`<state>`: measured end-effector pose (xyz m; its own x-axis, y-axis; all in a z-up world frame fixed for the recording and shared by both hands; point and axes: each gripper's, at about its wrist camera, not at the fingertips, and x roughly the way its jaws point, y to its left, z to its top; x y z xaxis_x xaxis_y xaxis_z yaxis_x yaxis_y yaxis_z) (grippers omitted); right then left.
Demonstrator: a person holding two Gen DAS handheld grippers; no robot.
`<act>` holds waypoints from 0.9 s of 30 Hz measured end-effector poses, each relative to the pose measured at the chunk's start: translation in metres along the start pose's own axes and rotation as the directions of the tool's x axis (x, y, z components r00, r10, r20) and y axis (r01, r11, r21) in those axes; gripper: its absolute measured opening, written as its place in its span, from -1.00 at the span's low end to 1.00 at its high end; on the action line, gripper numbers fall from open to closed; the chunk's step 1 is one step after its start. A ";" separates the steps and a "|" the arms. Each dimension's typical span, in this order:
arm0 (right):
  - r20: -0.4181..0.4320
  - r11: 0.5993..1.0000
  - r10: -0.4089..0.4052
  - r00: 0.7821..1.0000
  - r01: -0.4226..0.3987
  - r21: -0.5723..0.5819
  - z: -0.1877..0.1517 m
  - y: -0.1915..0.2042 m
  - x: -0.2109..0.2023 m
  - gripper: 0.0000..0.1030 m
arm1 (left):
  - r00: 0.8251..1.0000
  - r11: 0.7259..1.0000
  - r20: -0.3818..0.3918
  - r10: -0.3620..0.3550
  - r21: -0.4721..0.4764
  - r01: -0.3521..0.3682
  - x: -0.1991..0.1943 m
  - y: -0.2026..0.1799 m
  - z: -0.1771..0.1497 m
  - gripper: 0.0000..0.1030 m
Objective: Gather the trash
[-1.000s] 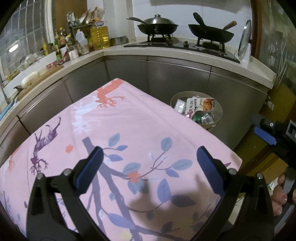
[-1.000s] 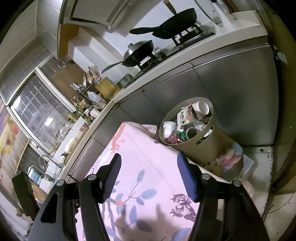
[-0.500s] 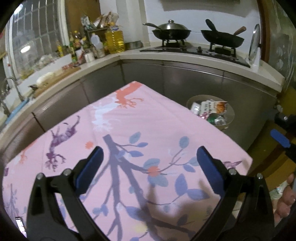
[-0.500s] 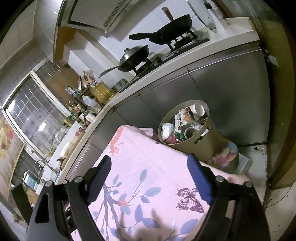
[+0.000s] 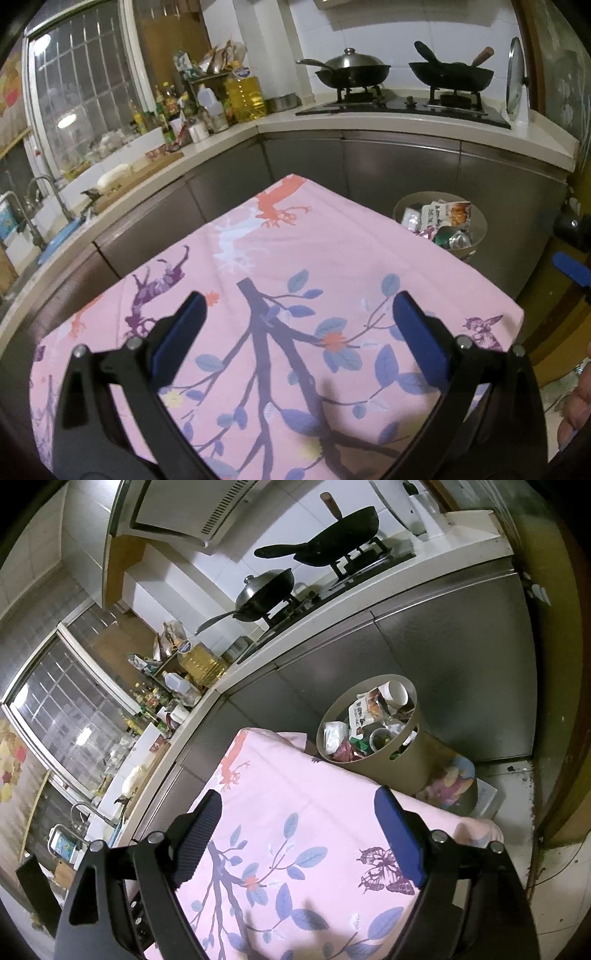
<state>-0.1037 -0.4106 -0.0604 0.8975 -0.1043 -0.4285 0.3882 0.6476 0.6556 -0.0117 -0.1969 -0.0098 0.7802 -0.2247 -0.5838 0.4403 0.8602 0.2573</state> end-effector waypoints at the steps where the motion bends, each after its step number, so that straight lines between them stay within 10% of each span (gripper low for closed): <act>1: -0.001 1.000 0.000 1.000 0.000 0.001 0.000 0.000 0.000 0.58 | 1.000 1.000 0.001 0.007 0.007 -0.007 -0.001 -0.001 0.000 0.88; 27: -0.016 1.000 0.019 1.000 -0.019 0.011 -0.009 0.002 -0.004 0.59 | 0.989 0.991 0.066 0.133 0.025 -0.135 -0.017 -0.005 0.001 0.88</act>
<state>-0.1086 -0.4016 -0.0629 0.9015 -0.0798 -0.4253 0.3731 0.6413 0.6705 -0.0268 -0.1974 -0.0005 0.8595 -0.1384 -0.4920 0.3422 0.8708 0.3529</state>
